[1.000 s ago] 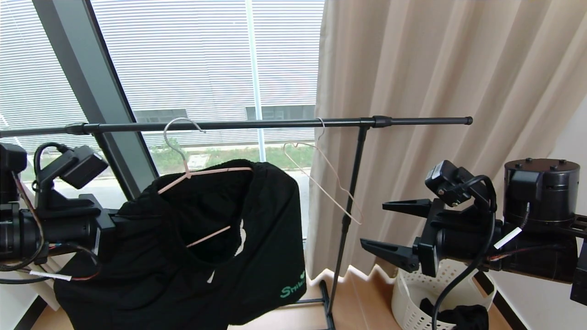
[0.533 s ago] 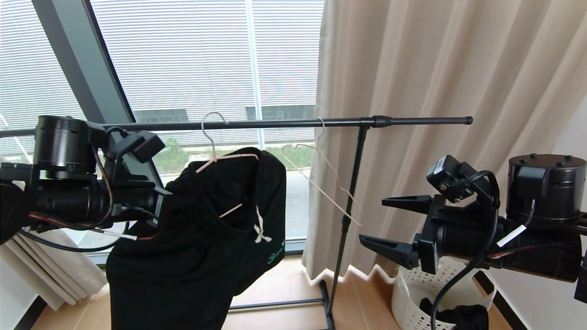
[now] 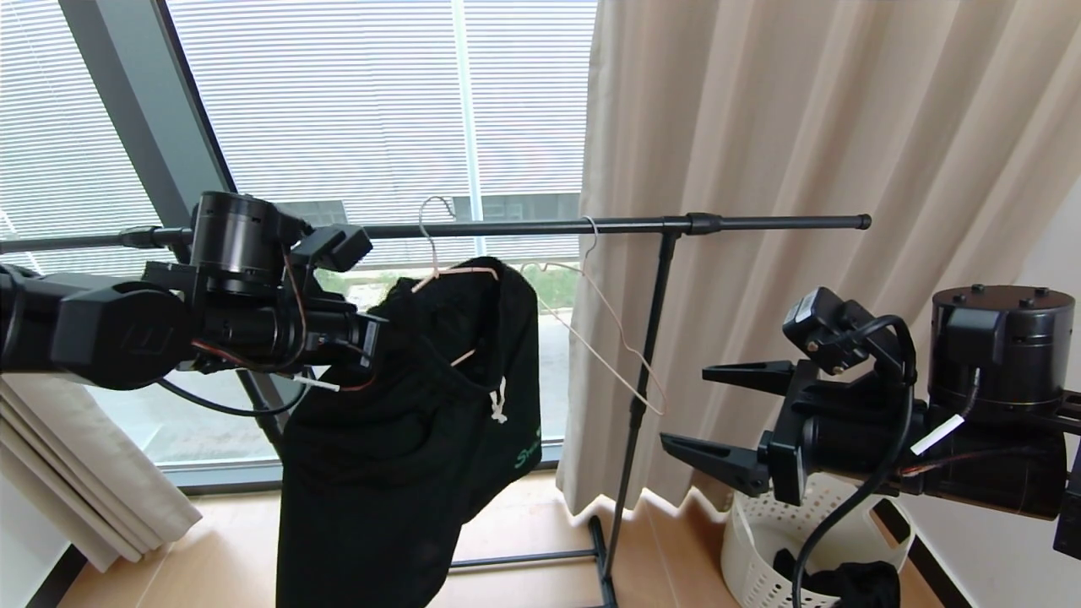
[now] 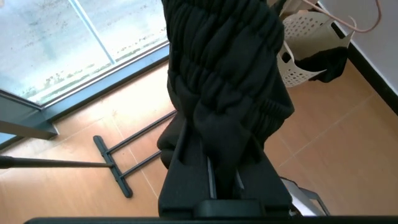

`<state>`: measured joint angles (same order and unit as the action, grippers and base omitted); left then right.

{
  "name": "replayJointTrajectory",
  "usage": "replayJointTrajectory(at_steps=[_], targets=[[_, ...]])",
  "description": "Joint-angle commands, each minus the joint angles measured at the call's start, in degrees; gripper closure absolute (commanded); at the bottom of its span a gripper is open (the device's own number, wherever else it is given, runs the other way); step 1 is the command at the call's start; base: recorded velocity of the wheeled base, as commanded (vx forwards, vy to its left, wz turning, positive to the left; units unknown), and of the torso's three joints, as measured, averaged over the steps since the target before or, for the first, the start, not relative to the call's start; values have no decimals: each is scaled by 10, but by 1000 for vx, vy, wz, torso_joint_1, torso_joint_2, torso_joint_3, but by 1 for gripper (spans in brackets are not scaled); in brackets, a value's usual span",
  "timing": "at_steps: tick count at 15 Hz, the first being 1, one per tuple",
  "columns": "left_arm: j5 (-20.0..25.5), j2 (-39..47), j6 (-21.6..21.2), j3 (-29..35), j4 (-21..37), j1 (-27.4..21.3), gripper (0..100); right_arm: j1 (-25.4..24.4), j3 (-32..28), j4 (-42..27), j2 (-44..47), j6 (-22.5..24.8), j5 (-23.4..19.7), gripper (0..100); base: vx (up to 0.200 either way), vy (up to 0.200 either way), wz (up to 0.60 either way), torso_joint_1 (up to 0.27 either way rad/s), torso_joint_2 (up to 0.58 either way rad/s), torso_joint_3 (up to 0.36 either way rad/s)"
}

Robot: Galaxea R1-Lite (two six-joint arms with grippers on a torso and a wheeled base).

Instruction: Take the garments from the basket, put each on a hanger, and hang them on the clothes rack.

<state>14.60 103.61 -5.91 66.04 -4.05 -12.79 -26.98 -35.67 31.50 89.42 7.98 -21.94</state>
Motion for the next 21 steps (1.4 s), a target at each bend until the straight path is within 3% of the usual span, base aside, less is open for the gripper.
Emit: replayJointTrajectory(at_steps=[1, 3, 9, 21], targets=[[-22, 56, 20, 48, -2, -7, 100, 0, 0, 1, 2, 0, 0, 0, 0, 0, 0, 0, 0, 0], [-38, 77, 41, 80, -1, -15, 100, 0, 1, 1, 4, 0, 0, 0, 0, 0, 0, 0, 0, 0], [-42, 129, 43, 132, 0, -15, 100, 0, 2, 3, 10, 0, 0, 0, 0, 0, 0, 0, 0, 0], [-42, 148, 56, 141, -1, -19, 100, 0, 5, 4, 13, 1, 1, 0, 0, 0, 0, 0, 0, 0]])
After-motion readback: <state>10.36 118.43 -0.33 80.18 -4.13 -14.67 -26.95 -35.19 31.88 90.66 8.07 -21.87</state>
